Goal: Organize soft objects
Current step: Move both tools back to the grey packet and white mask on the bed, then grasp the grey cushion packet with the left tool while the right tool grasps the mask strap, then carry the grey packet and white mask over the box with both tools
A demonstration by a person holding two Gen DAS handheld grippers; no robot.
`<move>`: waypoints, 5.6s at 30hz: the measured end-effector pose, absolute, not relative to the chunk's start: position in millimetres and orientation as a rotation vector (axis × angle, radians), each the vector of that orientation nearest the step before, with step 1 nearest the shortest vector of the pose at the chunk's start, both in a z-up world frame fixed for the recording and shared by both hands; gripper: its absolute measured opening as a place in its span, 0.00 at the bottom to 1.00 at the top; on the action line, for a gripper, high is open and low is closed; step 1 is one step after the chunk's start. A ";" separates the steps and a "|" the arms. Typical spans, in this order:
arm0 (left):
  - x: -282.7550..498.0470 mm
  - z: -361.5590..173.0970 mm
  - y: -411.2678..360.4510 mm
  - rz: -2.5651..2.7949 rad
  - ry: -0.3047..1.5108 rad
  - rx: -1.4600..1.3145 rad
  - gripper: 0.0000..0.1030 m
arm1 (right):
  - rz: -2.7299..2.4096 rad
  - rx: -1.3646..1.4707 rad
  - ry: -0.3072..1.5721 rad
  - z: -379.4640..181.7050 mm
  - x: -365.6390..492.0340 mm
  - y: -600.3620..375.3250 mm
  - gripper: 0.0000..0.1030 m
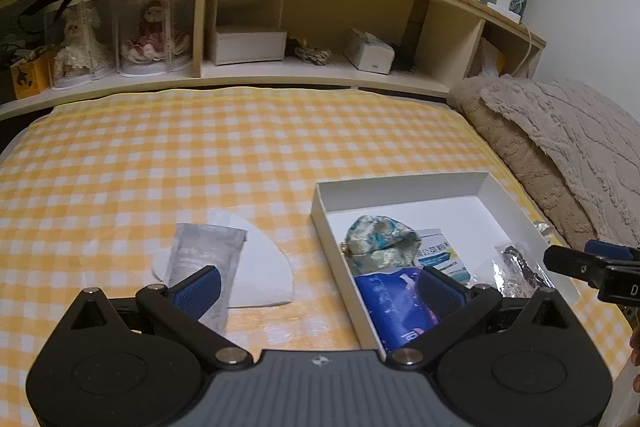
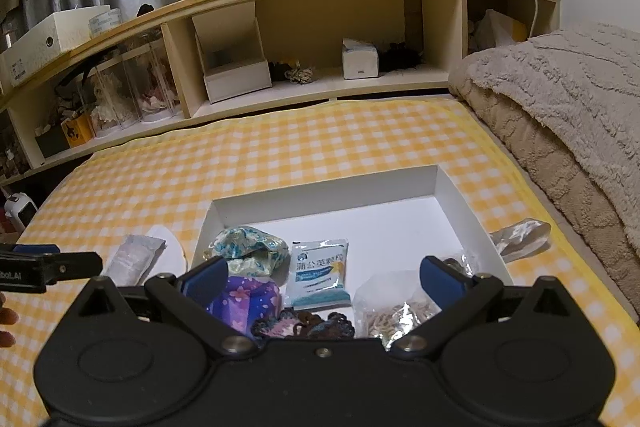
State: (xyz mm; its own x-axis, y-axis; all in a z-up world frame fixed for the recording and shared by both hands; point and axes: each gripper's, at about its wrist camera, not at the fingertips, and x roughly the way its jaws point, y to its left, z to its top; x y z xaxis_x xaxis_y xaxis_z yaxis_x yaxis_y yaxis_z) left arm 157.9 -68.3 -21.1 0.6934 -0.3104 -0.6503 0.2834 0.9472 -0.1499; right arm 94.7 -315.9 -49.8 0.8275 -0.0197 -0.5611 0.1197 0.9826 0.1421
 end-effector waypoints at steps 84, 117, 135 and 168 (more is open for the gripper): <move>228.1 -108.4 99.1 -0.002 0.980 0.027 0.61 | 0.445 -0.149 0.768 -174.3 259.2 -70.5 0.67; 247.8 -136.5 68.8 -0.079 0.905 0.131 0.65 | 0.536 -0.243 0.801 -145.9 106.3 -104.2 0.66; 233.0 -123.6 68.7 -0.080 0.922 0.064 0.56 | 0.517 -0.180 0.857 -163.4 143.6 -116.4 0.21; 163.9 -12.8 35.0 -0.195 0.645 -0.114 0.55 | 0.310 -0.105 0.492 -46.2 119.3 -199.6 0.03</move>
